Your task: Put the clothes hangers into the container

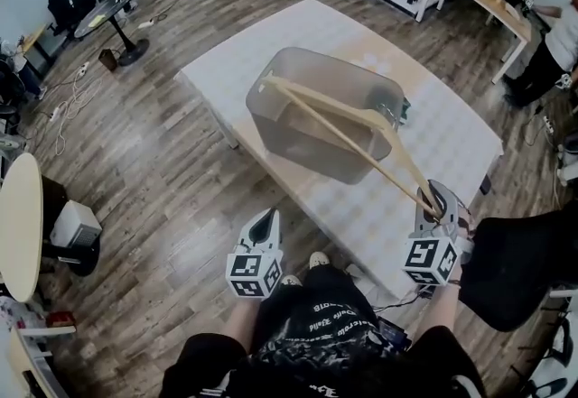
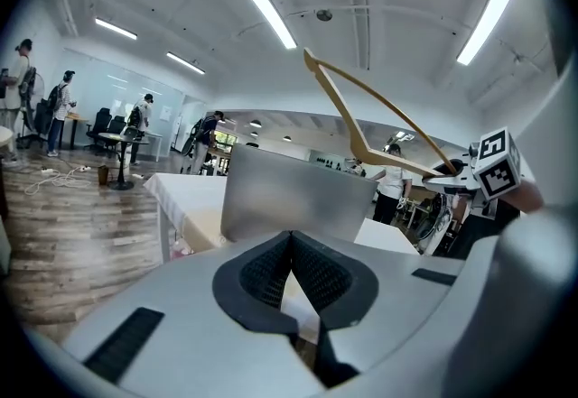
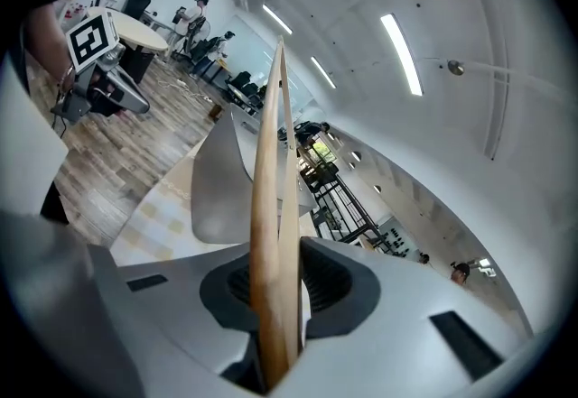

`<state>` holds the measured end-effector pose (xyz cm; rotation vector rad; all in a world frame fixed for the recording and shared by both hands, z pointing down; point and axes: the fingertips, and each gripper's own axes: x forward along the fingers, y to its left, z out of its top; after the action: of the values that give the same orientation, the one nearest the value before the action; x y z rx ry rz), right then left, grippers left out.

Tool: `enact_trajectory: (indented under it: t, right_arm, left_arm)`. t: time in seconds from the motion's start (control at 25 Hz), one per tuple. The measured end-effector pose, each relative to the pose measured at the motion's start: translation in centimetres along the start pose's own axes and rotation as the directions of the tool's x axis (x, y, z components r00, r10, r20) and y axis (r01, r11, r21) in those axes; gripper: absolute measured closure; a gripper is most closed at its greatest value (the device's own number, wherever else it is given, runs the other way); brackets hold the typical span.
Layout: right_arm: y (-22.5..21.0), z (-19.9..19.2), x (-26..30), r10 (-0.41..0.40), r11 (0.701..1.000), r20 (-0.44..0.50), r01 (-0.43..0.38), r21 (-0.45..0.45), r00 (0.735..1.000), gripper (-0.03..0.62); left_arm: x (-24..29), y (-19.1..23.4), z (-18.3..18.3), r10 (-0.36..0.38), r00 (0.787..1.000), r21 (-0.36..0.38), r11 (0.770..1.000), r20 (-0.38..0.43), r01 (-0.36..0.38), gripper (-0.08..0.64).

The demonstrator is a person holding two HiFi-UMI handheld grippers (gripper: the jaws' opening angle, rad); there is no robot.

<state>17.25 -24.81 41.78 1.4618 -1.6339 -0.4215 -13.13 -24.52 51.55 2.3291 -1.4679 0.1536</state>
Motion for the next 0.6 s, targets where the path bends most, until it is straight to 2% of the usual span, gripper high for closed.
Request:
enact_trajectory:
  t: [0.16,0.36,0.6]
  right_arm:
    - [-1.3,0.5,2.0,0.041,0.998,-0.006,-0.042,-0.043,0.999,0.528]
    - [-2.6,0.5,3.6,0.07,0.99,-0.039,-0.074,-0.121,0.997,0.524]
    - [-4.4,1.4,5.3,0.095,0.97,-0.081,-0.111,-0.217,0.992,0.525]
  left_arm:
    - [1.0,-0.1,0.8,-0.008,1.0,-0.023,1.0,0.008,0.008,0.54]
    - [1.5,-0.7,0.6,-0.024,1.0,0.001,1.0,0.004,0.024,0.54]
    - [1.5,0.5,0.9,0.0,1.0,-0.029,1.0,0.021,0.0,0.54]
